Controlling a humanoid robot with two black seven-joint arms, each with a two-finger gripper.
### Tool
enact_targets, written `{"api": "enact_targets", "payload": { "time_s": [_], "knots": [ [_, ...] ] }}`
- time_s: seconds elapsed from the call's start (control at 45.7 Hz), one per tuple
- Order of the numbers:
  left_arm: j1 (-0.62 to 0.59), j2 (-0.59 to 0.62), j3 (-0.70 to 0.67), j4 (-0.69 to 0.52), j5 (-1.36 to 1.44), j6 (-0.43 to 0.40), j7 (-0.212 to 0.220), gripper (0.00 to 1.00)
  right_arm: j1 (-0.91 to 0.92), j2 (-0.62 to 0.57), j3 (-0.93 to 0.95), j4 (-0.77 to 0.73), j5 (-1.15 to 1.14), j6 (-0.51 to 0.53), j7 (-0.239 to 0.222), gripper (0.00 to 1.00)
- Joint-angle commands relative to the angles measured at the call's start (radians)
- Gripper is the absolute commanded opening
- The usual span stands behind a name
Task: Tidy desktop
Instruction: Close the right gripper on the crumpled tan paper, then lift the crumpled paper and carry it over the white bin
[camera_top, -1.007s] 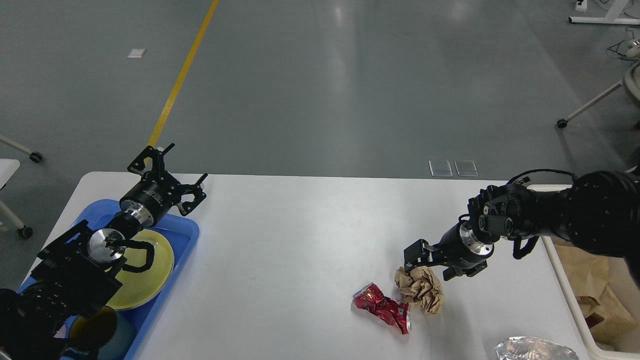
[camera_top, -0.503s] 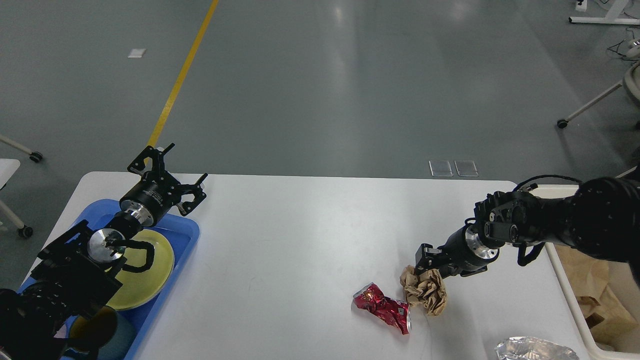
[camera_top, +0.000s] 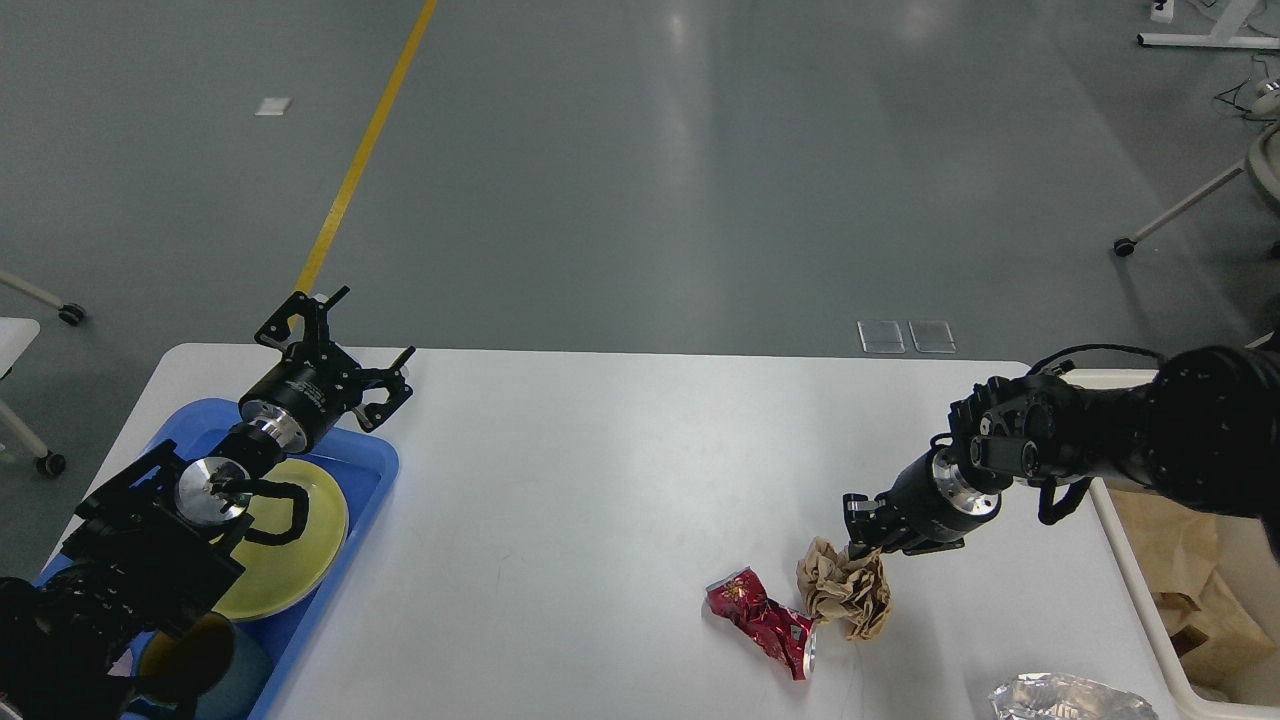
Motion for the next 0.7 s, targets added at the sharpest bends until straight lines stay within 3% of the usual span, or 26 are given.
{"api": "enact_targets", "payload": {
  "time_s": [0.0, 0.219, 0.678],
  "knots": [
    [0.0, 0.0, 0.0, 0.0, 0.0, 0.0, 0.0, 0.96, 0.005, 0.0, 0.0, -0.006, 0.001, -0.001, 0.0, 0.0],
    [0.0, 0.0, 0.0, 0.0, 0.0, 0.0, 0.0, 0.96, 0.083, -0.026, -0.003, 0.002, -0.001, 0.013, 0.0, 0.0],
    [0.0, 0.0, 0.0, 0.0, 0.0, 0.0, 0.0, 0.96, 0.37, -0.061, -0.055, 0.005, -0.012, 0.314, 0.002, 0.0]
  ]
}}
